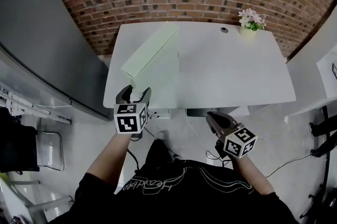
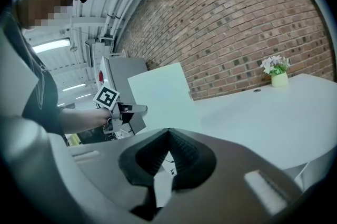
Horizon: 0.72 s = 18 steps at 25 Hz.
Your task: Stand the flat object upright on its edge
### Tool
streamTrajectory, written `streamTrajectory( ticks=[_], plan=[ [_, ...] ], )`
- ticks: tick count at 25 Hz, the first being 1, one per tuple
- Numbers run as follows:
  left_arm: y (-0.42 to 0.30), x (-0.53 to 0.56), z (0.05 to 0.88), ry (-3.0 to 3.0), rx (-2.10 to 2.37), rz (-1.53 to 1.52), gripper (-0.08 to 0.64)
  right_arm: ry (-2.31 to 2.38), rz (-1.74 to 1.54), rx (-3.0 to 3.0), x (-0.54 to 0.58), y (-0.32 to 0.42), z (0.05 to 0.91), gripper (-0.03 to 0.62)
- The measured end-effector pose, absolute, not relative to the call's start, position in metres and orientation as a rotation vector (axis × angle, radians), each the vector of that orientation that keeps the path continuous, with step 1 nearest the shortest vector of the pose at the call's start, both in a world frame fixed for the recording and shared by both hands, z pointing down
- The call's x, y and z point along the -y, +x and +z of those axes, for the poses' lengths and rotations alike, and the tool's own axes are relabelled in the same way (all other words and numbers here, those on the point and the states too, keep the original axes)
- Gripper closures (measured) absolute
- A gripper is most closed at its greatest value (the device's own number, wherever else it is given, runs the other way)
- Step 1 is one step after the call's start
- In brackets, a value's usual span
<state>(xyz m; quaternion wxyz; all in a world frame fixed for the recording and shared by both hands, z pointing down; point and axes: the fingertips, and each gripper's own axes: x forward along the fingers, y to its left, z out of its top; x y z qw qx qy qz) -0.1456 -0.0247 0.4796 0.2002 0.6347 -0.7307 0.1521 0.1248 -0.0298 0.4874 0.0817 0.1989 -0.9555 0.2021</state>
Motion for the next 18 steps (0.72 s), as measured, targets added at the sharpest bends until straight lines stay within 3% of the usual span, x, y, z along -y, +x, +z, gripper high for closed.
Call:
streamTrajectory(
  ticks=[18],
  plan=[
    [-0.12,0.008,0.478,1.464,2.263,0.336,0.278,0.528,0.627,2.85,0.013,0.144,0.495,0.588]
  ],
)
